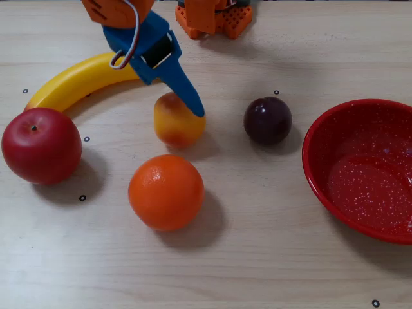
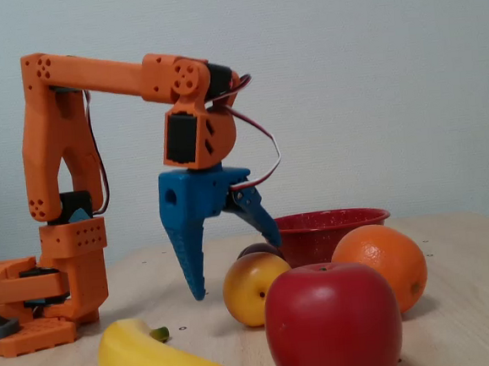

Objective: Put peach in the red bowl.

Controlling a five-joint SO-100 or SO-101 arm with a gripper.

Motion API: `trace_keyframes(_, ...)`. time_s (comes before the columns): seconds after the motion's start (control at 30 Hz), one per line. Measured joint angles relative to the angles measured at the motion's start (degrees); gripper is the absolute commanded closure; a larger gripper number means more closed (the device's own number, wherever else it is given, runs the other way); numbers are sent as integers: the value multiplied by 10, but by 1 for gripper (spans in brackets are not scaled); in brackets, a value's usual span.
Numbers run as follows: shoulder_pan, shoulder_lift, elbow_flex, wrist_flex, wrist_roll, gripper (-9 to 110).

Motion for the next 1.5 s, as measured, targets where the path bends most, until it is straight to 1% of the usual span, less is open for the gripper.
trace_keyframes(0.2, 0, 0, 19, -62, -11, 48)
trace_keyframes(0.57, -2, -16, 42, -106, -11, 49)
trace_keyframes(0.7, -5, -32, 54, -114, -11, 49)
trace_keyframes(0.9, -44, -32, 54, -128, -11, 49)
trace_keyframes(1.5, -50, -32, 54, -146, -2, 49)
